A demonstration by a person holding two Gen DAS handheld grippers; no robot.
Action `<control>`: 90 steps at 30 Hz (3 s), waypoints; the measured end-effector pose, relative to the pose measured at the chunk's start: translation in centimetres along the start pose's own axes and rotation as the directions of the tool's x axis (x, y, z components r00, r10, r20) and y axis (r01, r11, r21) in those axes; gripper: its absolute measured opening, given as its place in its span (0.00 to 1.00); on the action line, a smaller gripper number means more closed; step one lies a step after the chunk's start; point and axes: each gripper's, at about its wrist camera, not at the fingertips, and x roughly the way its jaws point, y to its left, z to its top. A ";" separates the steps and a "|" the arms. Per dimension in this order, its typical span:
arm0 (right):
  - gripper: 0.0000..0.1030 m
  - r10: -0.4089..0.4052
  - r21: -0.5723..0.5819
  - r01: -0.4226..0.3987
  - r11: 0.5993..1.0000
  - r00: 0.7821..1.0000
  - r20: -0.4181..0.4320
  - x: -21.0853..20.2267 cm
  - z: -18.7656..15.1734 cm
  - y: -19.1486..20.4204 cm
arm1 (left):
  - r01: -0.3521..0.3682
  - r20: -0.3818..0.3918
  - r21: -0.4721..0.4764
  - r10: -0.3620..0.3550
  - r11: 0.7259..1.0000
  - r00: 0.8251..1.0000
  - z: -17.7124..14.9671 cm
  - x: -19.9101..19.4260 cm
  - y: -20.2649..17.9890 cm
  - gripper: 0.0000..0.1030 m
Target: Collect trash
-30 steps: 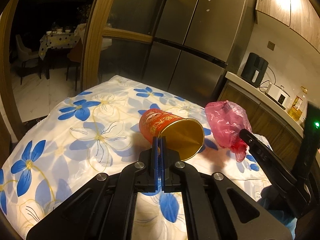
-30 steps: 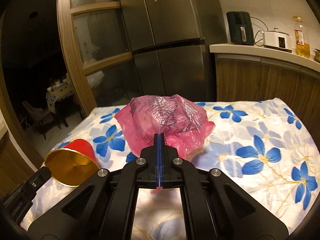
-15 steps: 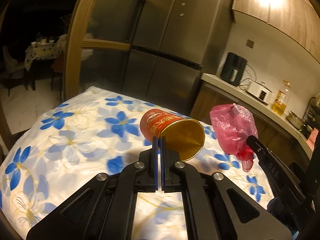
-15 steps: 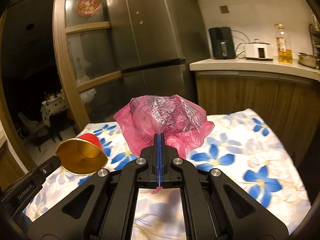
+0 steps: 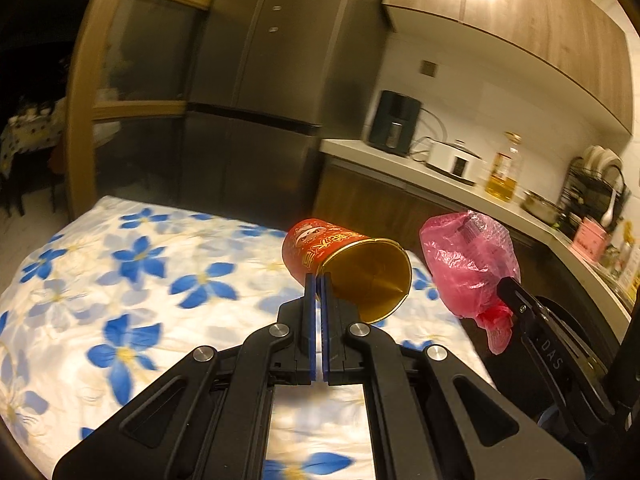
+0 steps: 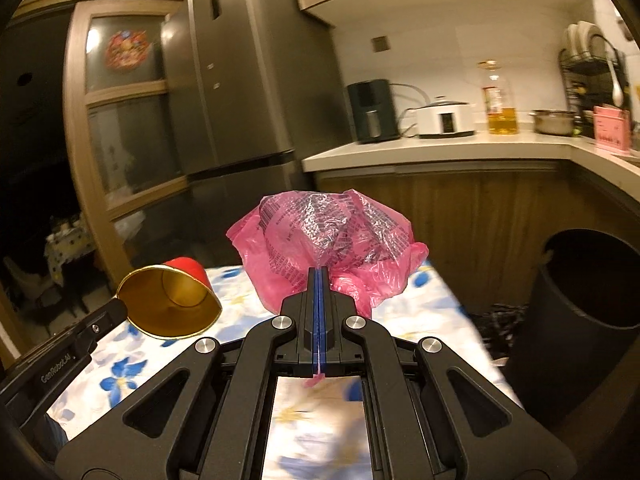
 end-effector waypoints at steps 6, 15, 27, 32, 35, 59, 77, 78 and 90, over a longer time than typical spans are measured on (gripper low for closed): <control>0.00 -0.090 0.046 0.088 0.995 0.995 0.037 -1.8 0.9 -5.0 | 0.091 -0.005 0.062 -0.091 0.994 0.996 0.2 1.4 -5.7 0.01; 0.00 -0.270 0.108 0.261 0.959 0.960 0.081 -4.8 2.4 -14.2 | 0.254 -0.015 0.142 -0.254 0.957 0.967 0.3 3.7 -15.8 0.01; 0.00 -0.428 0.171 0.414 0.894 0.902 0.058 -6.5 3.0 -24.1 | 0.424 -0.074 0.223 -0.419 0.878 0.905 -1.6 7.5 -28.7 0.01; 0.00 -0.434 0.166 0.423 0.891 0.900 0.034 -5.9 2.8 -25.9 | 0.458 -0.118 0.241 -0.443 0.856 0.889 -2.8 9.2 -31.5 0.01; 0.01 -0.430 0.168 0.420 0.892 0.902 0.025 -5.5 2.6 -26.6 | 0.473 -0.137 0.255 -0.453 0.843 0.881 -3.6 9.8 -32.4 0.01; 0.93 -0.513 0.038 0.514 0.857 0.858 -0.025 -6.7 0.8 -23.1 | 0.244 -0.093 0.286 -0.227 0.927 0.969 -4.9 7.8 -24.8 0.87; 0.95 -0.525 0.025 0.528 0.849 0.848 -0.067 -14.1 -1.5 -14.8 | 0.182 -0.061 0.284 -0.171 0.942 0.983 -5.7 -2.3 -15.8 0.94; 0.95 -0.525 0.018 0.527 0.849 0.849 -0.062 -14.7 -1.7 -14.0 | 0.182 -0.060 0.284 -0.171 0.942 0.983 -5.8 -2.7 -15.6 0.94; 0.95 -0.519 -0.032 0.518 0.855 0.854 -0.042 -19.6 -3.9 -8.4 | 0.182 -0.061 0.267 -0.172 0.946 0.983 -7.3 -8.1 -11.2 0.94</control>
